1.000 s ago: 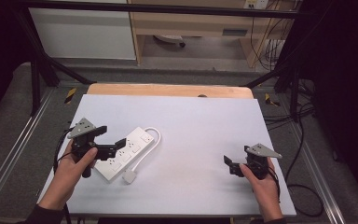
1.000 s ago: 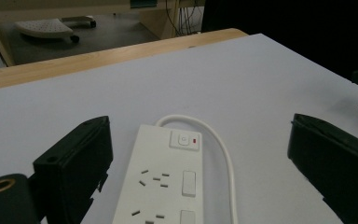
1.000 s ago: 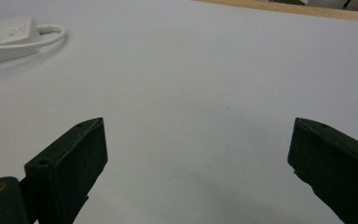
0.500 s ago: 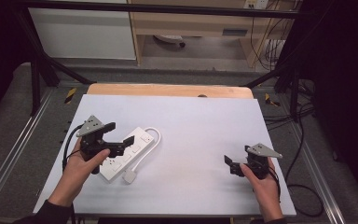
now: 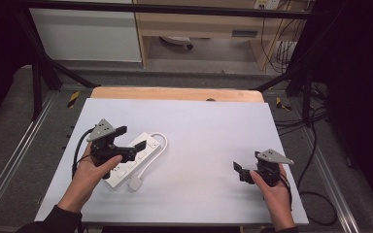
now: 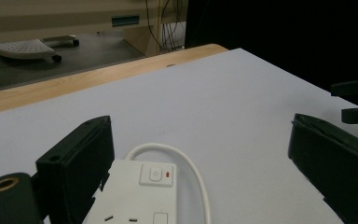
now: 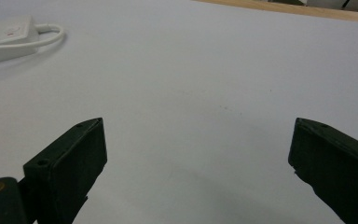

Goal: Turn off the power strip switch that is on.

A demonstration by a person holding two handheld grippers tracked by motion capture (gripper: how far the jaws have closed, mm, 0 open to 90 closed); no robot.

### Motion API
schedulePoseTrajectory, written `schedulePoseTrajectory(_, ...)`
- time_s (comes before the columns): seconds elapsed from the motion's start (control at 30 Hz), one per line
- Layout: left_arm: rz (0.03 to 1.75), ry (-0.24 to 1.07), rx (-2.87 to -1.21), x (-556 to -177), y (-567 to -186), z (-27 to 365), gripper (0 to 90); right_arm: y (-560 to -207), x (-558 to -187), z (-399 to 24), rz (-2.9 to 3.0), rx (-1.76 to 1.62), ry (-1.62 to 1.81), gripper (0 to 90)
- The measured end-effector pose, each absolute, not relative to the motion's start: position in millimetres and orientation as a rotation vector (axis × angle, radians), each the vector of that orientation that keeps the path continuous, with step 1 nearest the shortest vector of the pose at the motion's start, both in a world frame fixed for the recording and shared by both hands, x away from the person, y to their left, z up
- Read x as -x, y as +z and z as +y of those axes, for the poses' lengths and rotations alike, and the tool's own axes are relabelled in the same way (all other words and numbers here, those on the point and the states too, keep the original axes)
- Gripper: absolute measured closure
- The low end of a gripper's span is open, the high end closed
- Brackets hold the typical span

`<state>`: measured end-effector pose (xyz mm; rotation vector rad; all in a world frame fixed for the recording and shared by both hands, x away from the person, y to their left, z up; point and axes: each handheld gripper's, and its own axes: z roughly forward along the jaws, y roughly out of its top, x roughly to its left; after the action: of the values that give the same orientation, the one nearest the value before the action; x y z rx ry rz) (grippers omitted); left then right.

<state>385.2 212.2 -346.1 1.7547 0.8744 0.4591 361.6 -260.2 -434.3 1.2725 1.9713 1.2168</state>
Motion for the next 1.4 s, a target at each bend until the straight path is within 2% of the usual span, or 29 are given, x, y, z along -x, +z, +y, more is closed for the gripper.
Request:
schedulePoseTrajectory(0.5,0.873,0.467,-1.773,-389,-354,206,8.2,-434,-361,-261,1.965,-1.275,1.216,4.6)
schedulePoseTrajectory(0.9,0.870,0.456,-1.814,-393,-359,202,26.3,-434,-362,-261,1.968,-1.272,1.212,4.9)
schedulePoseTrajectory(1.4,0.865,0.408,-1.870,-398,-368,190,54.2,-433,-361,-262,1.965,-1.272,1.217,5.0)
